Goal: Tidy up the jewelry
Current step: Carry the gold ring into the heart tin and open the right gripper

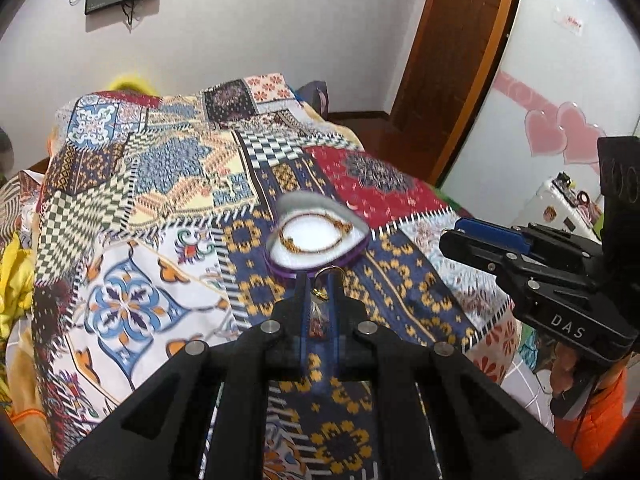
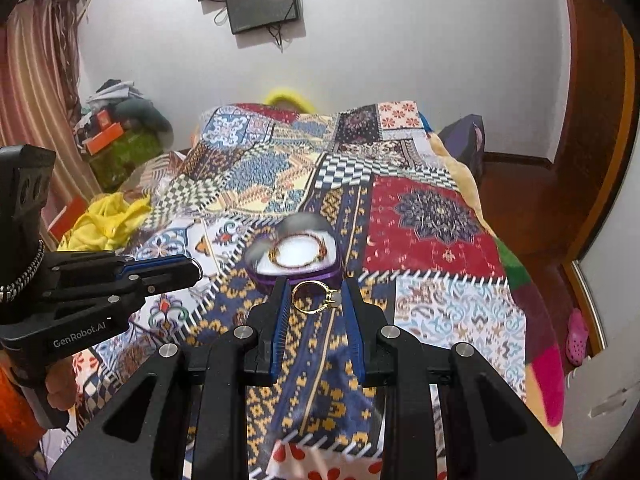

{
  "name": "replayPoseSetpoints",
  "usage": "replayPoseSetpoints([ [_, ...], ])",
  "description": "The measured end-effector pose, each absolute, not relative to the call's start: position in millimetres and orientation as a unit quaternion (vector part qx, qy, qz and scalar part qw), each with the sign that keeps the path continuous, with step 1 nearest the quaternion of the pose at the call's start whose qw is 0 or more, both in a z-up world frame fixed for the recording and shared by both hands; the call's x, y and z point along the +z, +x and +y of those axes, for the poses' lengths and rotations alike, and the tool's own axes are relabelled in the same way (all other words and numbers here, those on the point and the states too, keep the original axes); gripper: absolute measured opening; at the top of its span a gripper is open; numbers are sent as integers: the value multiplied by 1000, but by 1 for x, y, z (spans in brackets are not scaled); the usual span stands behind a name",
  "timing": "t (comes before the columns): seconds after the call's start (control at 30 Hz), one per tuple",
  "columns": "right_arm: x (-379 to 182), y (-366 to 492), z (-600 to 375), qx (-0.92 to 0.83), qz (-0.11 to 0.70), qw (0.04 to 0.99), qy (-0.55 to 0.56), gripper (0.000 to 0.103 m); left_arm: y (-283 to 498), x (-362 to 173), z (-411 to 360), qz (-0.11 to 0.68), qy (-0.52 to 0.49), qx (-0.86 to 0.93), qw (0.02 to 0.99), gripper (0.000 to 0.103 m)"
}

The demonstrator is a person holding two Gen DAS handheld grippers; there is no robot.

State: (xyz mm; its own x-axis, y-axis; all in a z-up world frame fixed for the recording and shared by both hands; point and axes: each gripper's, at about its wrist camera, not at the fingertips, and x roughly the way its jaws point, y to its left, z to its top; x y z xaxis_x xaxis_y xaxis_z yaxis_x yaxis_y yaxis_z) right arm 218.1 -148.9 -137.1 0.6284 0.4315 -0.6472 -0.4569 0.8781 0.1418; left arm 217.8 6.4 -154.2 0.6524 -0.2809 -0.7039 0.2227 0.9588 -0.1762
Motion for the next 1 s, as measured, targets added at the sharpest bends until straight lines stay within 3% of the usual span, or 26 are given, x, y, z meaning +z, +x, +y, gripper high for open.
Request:
replayPoseSetpoints([
  [1.0, -159, 288, -111, 281, 380, 881, -18, 24, 285, -194, 9, 422, -40, -157, 892, 7],
])
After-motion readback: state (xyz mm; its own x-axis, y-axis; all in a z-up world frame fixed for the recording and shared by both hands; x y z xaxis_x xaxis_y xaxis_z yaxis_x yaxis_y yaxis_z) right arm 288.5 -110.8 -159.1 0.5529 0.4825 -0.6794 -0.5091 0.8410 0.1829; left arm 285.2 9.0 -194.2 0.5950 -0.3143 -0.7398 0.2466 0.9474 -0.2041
